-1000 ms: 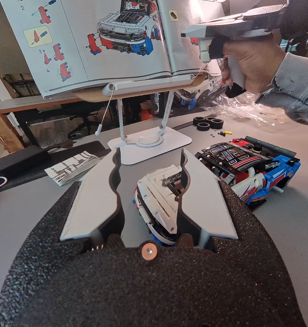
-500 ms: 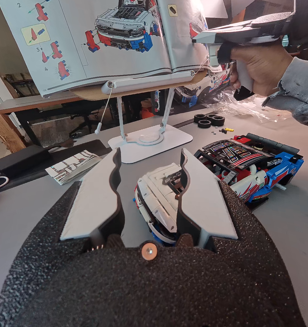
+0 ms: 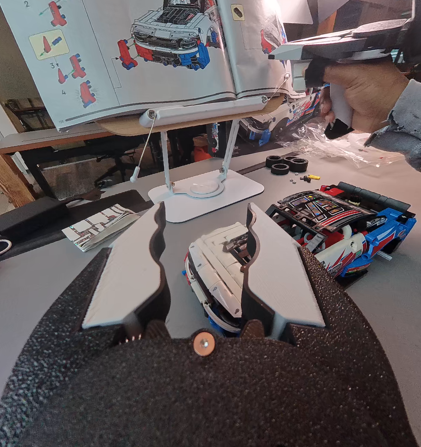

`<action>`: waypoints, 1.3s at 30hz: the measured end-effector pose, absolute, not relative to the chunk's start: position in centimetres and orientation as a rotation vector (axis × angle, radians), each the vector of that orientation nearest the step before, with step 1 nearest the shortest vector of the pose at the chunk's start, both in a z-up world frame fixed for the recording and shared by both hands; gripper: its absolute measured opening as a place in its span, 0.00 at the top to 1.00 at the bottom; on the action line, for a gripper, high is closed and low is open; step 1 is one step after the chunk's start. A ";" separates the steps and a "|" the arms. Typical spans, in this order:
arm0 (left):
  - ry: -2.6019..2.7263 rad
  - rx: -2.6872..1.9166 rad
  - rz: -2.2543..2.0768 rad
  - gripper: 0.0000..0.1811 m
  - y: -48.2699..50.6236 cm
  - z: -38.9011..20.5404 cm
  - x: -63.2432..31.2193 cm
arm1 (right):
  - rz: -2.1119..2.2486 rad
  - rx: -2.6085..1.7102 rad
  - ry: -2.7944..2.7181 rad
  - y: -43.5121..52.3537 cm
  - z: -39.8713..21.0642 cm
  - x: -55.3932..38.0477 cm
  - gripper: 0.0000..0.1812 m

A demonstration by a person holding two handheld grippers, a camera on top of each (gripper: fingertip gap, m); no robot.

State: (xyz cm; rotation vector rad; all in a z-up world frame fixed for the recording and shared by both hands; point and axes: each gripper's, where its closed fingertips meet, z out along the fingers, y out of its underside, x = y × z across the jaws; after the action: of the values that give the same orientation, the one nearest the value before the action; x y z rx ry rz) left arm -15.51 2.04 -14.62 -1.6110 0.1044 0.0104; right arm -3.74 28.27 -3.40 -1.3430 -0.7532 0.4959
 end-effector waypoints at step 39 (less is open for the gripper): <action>0.112 -1.627 -0.056 0.63 2.2 -14.8 -15.0 | 0.548 -1.374 -2.221 6.3 -21.6 -4.1 0.42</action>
State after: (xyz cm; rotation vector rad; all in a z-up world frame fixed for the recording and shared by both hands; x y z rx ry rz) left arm -14.98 2.17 -14.78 -1.6266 0.1124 -0.0561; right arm -4.14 6.35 -21.62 -1.3737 -2.2206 0.5481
